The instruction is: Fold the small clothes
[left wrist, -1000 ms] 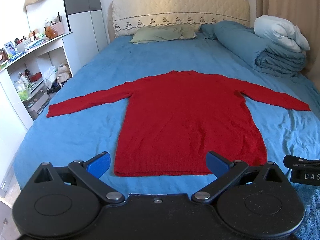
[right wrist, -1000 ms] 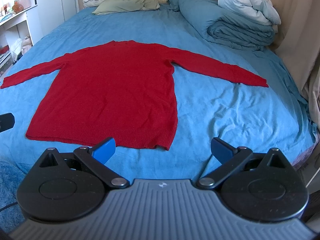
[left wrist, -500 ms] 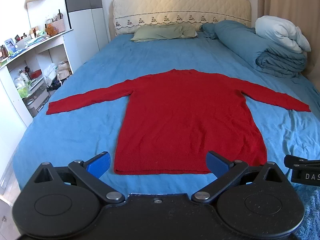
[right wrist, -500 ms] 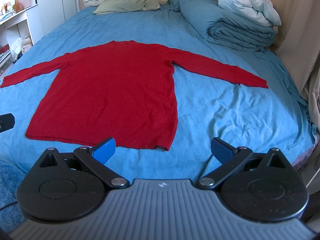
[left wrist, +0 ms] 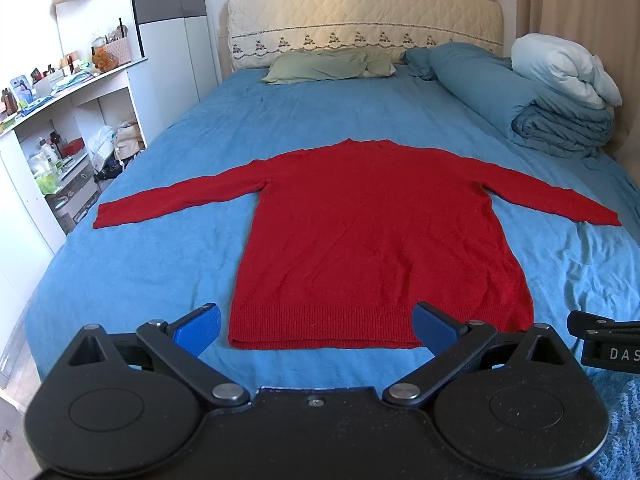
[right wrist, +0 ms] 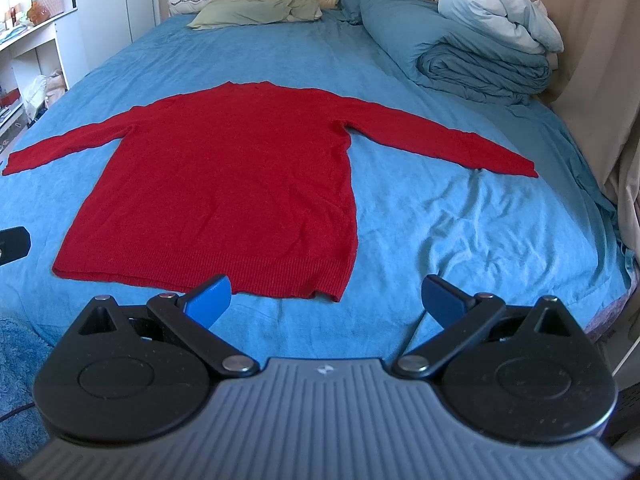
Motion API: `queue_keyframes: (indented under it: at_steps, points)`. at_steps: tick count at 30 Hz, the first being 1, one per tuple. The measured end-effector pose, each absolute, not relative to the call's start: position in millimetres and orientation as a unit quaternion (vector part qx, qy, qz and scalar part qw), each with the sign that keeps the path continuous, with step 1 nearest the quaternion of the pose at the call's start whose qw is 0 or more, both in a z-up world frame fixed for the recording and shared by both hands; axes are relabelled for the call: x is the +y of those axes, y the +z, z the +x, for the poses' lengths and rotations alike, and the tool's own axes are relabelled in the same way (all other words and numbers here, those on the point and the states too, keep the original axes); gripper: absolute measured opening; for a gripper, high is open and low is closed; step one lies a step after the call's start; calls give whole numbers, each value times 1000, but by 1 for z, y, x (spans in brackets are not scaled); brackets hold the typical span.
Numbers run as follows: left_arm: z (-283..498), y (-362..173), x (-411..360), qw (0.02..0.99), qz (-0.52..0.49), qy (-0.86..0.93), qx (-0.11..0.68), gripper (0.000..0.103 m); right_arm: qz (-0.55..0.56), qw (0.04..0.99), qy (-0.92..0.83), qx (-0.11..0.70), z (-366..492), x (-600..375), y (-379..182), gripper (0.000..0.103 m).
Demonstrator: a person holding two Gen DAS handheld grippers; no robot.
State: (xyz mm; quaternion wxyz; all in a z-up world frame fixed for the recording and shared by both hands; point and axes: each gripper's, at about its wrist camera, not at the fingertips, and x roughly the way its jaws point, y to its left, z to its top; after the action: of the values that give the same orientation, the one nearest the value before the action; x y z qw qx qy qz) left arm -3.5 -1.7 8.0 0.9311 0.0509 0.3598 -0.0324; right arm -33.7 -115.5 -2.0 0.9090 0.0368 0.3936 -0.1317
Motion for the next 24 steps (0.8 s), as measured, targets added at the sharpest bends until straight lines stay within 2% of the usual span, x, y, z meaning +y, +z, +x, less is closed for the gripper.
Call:
queue_keyframes:
  at_steps: [7,13,19,24]
  points:
    - [0,18,-6,934,52,-42,352,103,42,914,-134,381,-35,-119,8,103]
    - [26,51,-29,948,53,-73,305,103,61,925,-157,340,-30,-153,36,103]
    - [88,65,-68,954,43,-114,276,103,79,925,-207,307,-2,-221,50,103]
    - [166,59,-105,941,13,-159,297,103,85,920,-258,283,34,-291,43,103]
